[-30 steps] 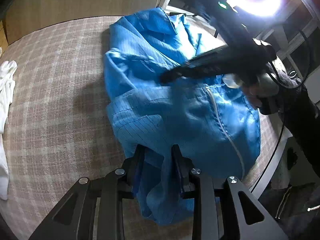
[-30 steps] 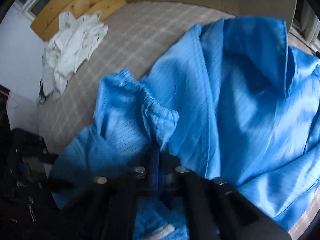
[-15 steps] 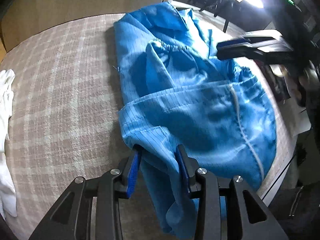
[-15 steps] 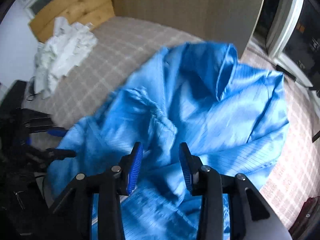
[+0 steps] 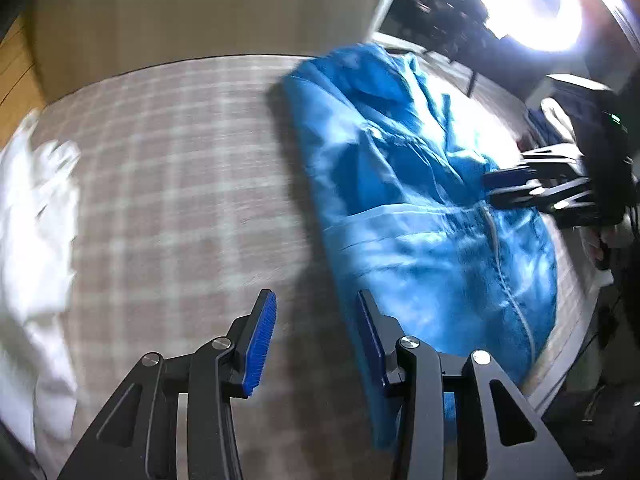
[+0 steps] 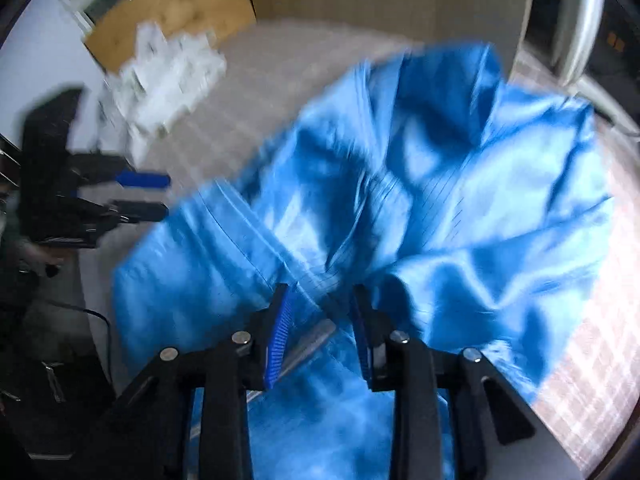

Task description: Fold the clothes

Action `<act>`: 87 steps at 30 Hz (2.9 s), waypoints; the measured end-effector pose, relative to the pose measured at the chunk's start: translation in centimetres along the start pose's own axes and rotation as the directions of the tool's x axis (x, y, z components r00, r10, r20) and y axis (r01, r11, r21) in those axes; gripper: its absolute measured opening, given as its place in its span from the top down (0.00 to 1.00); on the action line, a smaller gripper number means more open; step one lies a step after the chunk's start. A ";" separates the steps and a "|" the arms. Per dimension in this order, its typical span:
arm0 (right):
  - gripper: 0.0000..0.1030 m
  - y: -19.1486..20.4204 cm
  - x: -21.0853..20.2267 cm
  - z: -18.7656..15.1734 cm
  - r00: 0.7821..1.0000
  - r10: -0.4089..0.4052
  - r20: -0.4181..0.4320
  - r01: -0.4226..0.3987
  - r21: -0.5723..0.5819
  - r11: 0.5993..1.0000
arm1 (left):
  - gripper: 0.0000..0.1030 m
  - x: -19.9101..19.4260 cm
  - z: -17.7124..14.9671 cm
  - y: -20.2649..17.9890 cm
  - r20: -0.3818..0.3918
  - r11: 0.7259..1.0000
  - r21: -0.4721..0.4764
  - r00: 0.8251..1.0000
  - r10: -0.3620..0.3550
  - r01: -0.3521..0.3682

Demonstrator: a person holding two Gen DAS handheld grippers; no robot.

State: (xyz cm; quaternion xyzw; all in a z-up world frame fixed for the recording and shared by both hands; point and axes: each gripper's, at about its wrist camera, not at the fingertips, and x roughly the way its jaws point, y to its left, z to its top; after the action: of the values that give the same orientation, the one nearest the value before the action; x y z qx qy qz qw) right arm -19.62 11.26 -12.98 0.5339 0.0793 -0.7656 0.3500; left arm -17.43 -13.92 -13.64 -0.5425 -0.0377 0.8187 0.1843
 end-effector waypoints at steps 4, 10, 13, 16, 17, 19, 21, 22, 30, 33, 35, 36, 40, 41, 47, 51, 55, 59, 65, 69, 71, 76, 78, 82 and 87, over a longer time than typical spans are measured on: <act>0.70 -0.8 -4.3 -1.7 0.992 0.069 0.103 -0.079 0.095 0.992 | 0.61 -2.1 -2.0 -1.4 0.011 0.988 0.027 0.988 -0.153 0.152; 0.66 -2.1 -5.4 -8.4 0.983 0.111 0.145 -0.147 0.265 0.953 | 0.60 -1.1 -5.6 -2.7 -0.092 0.967 0.076 0.967 -0.238 0.245; 0.66 -3.7 -5.8 -14.0 0.989 0.084 0.121 -0.123 0.361 0.924 | 0.60 -1.1 -7.1 -2.8 -0.126 0.955 0.121 0.959 -0.254 0.269; 0.66 -4.4 -5.0 -18.1 0.992 0.087 0.090 -0.117 0.421 0.899 | 0.56 -0.8 -7.4 -3.8 -0.132 0.928 0.211 0.950 -0.284 0.307; 0.66 -4.3 -4.7 -19.2 0.990 0.105 0.091 -0.135 0.439 0.888 | 0.52 -0.4 -7.2 -4.2 -0.132 0.917 0.248 0.948 -0.289 0.314; 0.63 -3.8 -4.0 -20.6 0.990 0.108 0.092 -0.138 0.447 0.884 | 0.51 0.8 -6.8 -4.8 -0.152 0.905 0.283 0.947 -0.284 0.317; 0.58 -3.2 -3.3 -21.1 0.991 0.098 0.086 -0.126 0.439 0.889 | 0.51 2.2 -6.5 -5.2 -0.179 0.897 0.303 0.944 -0.279 0.322; 0.55 -3.0 -3.1 -21.2 0.991 0.101 0.089 -0.130 0.430 0.894 | 0.51 2.7 -6.5 -5.2 -0.189 0.894 0.302 0.940 -0.285 0.332; 0.47 -0.6 -1.9 -20.3 0.991 0.073 0.115 -0.109 0.339 0.934 | 0.78 3.4 -7.6 -6.4 -0.271 0.886 0.287 0.918 -0.290 0.365; 0.60 -0.7 -1.9 -20.4 0.990 0.070 0.120 -0.109 0.355 0.928 | 0.86 3.2 -7.6 -6.8 -0.299 0.887 0.298 0.917 -0.265 0.354; 0.74 -0.7 -1.9 -20.4 0.992 0.062 0.113 -0.099 0.357 0.929 | 0.86 3.2 -7.4 -6.5 -0.296 0.891 0.287 0.917 -0.267 0.352; 0.82 -0.6 -2.0 -20.4 0.993 0.055 0.106 -0.089 0.350 0.933 | 0.84 3.3 -7.3 -6.2 -0.295 0.894 0.275 0.916 -0.272 0.354; 0.88 -1.4 -1.4 -21.4 0.995 0.064 0.080 -0.092 0.419 0.903 | 0.84 4.5 -6.6 -5.1 -0.287 0.910 0.200 0.910 -0.299 0.362; 0.88 -1.7 -1.3 -21.7 0.995 0.070 0.076 -0.097 0.444 0.891 | 0.83 4.4 -6.5 -5.1 -0.286 0.913 0.205 0.914 -0.289 0.353; 0.81 -0.8 -5.8 -20.1 0.989 -0.069 0.132 0.007 0.422 0.907 | 0.74 0.8 -6.4 -5.2 -0.241 0.925 0.287 0.954 -0.180 0.247; 0.81 0.1 -7.7 -17.1 0.965 -0.120 0.234 0.037 0.330 0.943 | 0.72 -2.1 -4.6 -6.7 -0.125 0.918 0.314 0.969 -0.214 0.243; 0.81 -1.0 -4.9 -13.9 0.970 -0.110 0.216 0.045 0.286 0.957 | 0.69 -0.1 -2.4 -8.4 -0.104 0.898 0.349 0.963 -0.248 0.269; 0.81 -3.6 -0.3 -13.3 0.984 -0.144 0.104 0.102 0.335 0.937 | 0.69 4.6 -1.3 -6.7 -0.152 0.935 0.272 0.970 -0.190 0.226; 0.83 -4.1 -0.6 -13.2 0.985 -0.158 0.072 0.126 0.331 0.935 | 0.70 4.0 0.4 -5.4 -0.088 0.951 0.211 0.974 -0.209 0.224; 0.62 -3.9 -1.3 -12.0 0.978 -0.159 0.137 0.109 0.316 0.942 | 0.57 5.0 1.3 -6.3 -0.064 0.950 0.244 0.981 -0.185 0.195; 0.59 -4.8 0.4 -11.7 0.985 -0.154 0.079 0.120 0.332 0.935 | 0.62 6.9 1.2 -6.6 -0.116 0.954 0.255 0.984 -0.134 0.160; 0.59 -5.0 -2.2 -10.3 0.995 -0.081 0.053 0.057 0.347 0.936 | 0.62 3.5 3.0 -6.5 -0.121 0.950 0.274 0.985 -0.121 0.151; 0.60 -5.0 -5.6 -9.5 0.993 -0.054 0.109 0.013 0.347 0.938 | 0.62 0.1 4.7 -6.1 -0.064 0.944 0.305 0.992 -0.112 0.126; 0.60 -5.3 -13.7 -6.7 0.973 -0.065 0.222 -0.008 0.312 0.950 | 0.60 -5.5 9.7 -4.9 0.064 0.942 0.331 0.994 -0.083 0.058; 0.50 -6.3 -18.2 -1.7 0.936 -0.207 0.286 0.151 0.209 0.966 | 0.52 -5.8 14.9 -5.1 0.136 0.920 0.391 0.990 -0.037 -0.019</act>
State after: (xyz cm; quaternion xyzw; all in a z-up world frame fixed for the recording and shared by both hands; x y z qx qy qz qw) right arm -18.84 24.97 0.61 0.4298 0.0019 -0.8716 0.2359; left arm -27.57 -9.09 -1.11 -0.4353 0.1111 0.8452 0.2896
